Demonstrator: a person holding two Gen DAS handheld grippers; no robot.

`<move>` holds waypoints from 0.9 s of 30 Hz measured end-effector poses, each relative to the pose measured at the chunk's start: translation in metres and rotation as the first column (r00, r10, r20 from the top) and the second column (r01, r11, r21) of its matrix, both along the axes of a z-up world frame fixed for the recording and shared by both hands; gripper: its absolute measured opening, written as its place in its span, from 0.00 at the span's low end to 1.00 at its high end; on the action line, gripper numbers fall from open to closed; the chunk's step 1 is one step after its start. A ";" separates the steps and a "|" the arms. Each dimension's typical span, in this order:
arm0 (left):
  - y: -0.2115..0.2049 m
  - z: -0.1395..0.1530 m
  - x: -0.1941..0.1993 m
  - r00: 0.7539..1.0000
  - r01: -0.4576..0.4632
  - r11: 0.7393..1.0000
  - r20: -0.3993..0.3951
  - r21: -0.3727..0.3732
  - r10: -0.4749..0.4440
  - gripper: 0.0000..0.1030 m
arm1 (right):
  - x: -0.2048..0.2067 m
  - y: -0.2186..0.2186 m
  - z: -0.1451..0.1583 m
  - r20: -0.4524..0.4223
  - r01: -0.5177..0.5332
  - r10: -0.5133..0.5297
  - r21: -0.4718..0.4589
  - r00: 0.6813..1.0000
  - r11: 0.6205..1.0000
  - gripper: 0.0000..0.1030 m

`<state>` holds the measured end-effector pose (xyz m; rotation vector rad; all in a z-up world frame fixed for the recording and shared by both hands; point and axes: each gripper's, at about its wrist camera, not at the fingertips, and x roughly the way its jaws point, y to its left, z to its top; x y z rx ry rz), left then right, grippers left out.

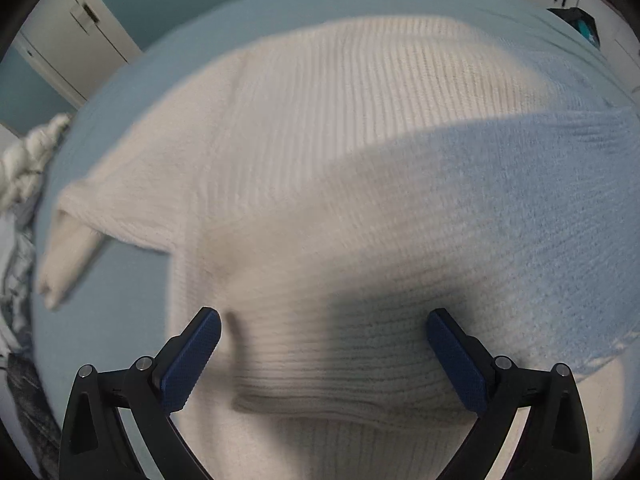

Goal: Fold small clothes
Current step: 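Move the left tool to the cream sleeve and grasp its cuff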

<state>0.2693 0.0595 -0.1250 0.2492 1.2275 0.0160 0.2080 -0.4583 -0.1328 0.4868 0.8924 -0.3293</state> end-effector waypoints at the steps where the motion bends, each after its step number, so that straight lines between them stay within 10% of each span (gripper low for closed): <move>1: -0.003 0.010 -0.001 0.999 0.011 1.000 0.053 0.022 -0.012 1.00 | -0.004 -0.002 0.011 0.070 0.006 -0.008 0.027 0.998 1.000 0.50; 4: -0.014 0.025 -0.002 0.990 0.044 0.998 0.131 0.047 -0.049 1.00 | 0.002 0.007 0.028 0.102 -0.048 0.046 0.009 0.994 0.999 0.50; 9: -0.012 -0.003 0.002 0.999 0.044 0.999 -0.021 0.020 -0.043 1.00 | 0.006 0.056 0.011 -0.062 -0.245 0.241 -0.081 0.969 0.966 0.50; 15: 0.012 -0.009 0.010 0.994 -0.065 0.993 -0.089 -0.098 0.056 1.00 | -0.003 0.113 -0.016 -0.214 -0.423 0.369 -0.329 0.904 0.845 0.57; 21: 0.034 0.040 0.007 0.997 -0.074 0.994 -0.009 -0.079 0.074 1.00 | -0.038 0.122 0.056 -0.093 -0.371 0.362 -0.112 0.927 0.922 0.68; 27: 0.094 0.098 0.004 0.970 -0.213 0.959 0.077 -0.186 0.230 1.00 | -0.100 0.159 0.066 -0.001 -0.359 0.364 0.162 0.931 0.919 0.74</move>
